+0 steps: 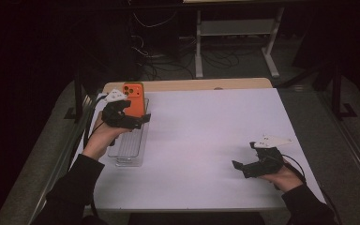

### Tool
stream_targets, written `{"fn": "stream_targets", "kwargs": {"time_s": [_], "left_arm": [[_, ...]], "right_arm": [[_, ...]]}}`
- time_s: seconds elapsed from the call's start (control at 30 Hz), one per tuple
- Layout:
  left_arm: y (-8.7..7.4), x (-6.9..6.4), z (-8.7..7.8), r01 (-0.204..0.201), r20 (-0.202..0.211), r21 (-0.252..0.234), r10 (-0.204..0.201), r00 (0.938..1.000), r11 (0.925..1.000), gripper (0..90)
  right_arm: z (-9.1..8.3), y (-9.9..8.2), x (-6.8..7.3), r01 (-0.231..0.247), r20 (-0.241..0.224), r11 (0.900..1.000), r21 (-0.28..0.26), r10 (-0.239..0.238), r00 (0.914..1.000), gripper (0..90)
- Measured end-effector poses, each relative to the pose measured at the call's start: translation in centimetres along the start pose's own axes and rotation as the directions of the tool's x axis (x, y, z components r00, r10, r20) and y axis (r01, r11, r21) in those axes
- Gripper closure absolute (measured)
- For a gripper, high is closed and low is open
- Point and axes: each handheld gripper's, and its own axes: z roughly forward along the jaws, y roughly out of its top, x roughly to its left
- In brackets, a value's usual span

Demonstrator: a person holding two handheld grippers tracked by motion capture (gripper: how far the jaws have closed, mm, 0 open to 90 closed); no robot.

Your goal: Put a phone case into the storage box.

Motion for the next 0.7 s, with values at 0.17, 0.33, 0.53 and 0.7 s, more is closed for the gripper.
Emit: {"fn": "stream_targets", "kwargs": {"time_s": [0.17,0.33,0.53,0.7], "left_arm": [[-1.4,-1.5,-1.1,-0.024,0.069,-0.014,0.025,0.9973,0.9996,0.0],[-3.0,-2.6,-2.1,-0.049,0.119,-0.014,0.051,0.9916,0.9987,0.0],[-4.9,-3.4,-2.7,-0.067,0.153,0.003,0.066,0.9860,0.9977,0.0],[-6.6,-3.5,-2.7,-0.075,0.155,0.012,0.072,0.9852,0.9971,0.0]], "right_arm": [[-0.1,0.0,0.1,0.008,-0.007,1.0000,-0.003,-0.008,0.9999,0.0],[-0.4,0.1,0.1,0.009,-0.013,0.9998,-0.018,-0.009,0.9999,0.0],[-0.9,0.2,-0.1,0.008,-0.012,0.9988,-0.049,-0.008,0.9999,0.0],[-1.5,0.6,-0.2,0.013,-0.017,0.9969,-0.078,-0.014,0.9998,0.0]]}}
